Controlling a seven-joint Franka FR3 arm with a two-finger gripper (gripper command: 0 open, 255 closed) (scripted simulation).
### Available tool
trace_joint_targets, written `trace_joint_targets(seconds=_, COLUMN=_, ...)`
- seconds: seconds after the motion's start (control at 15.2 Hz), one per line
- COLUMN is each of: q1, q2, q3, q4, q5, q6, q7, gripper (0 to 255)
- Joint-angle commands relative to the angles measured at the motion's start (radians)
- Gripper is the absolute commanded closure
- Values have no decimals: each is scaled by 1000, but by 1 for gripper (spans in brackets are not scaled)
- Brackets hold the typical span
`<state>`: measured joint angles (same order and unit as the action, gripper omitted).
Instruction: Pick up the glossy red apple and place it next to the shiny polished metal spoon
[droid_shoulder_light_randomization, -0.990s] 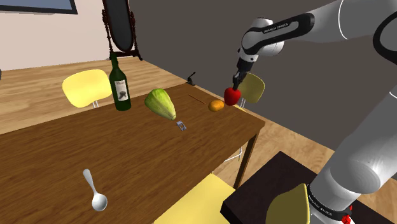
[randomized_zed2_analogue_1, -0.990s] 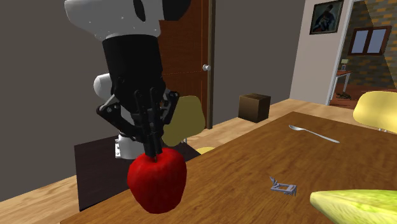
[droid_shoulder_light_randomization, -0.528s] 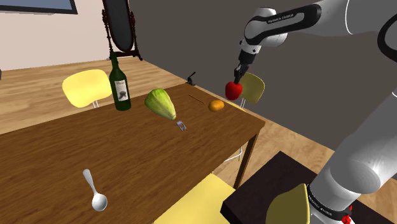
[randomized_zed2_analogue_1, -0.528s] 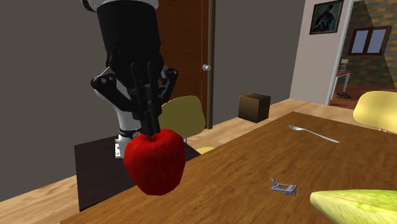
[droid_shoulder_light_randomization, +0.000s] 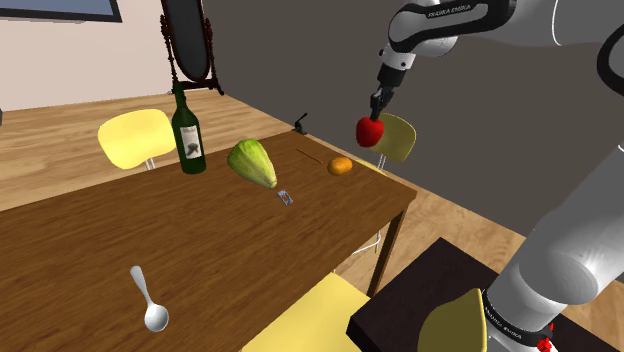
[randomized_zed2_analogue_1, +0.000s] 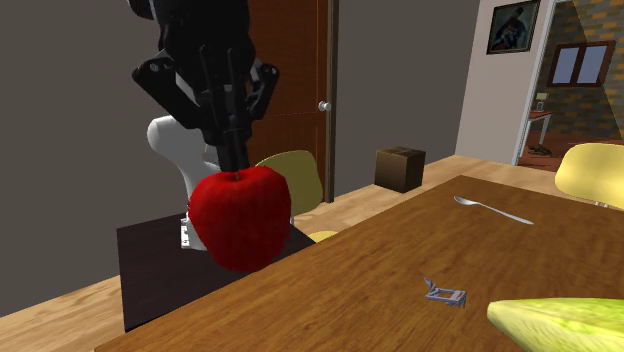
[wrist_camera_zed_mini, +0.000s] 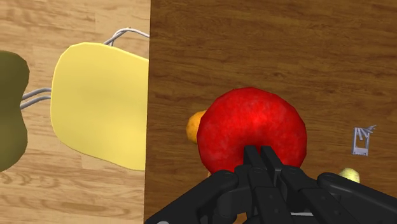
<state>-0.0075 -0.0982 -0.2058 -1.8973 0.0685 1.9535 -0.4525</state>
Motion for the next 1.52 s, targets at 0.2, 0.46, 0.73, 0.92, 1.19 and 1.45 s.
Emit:
trace_joint_targets(seconds=0.2, q1=30, q2=-22, q3=41, q4=-19, q5=-12, q6=2, q7=75, gripper=255)
trace_joint_targets(seconds=0.46, q1=71, q2=-35, q3=97, q4=-56, q5=-22, q6=31, q7=173, gripper=255)
trace_joint_targets(seconds=0.73, q1=111, q2=-32, q3=152, q4=-73, q5=-31, q6=56, q7=271, gripper=255)
trace_joint_targets(seconds=0.92, q1=141, q2=-19, q3=194, q4=-74, q5=-38, q6=72, q7=345, gripper=255)
trace_joint_targets(seconds=1.19, q1=182, q2=11, q3=247, q4=-59, q5=-50, q6=90, q7=443, gripper=255)
trace_joint_targets(seconds=1.45, q1=223, q2=57, q3=297, q4=-26, q5=-68, q6=103, q7=542, gripper=255)
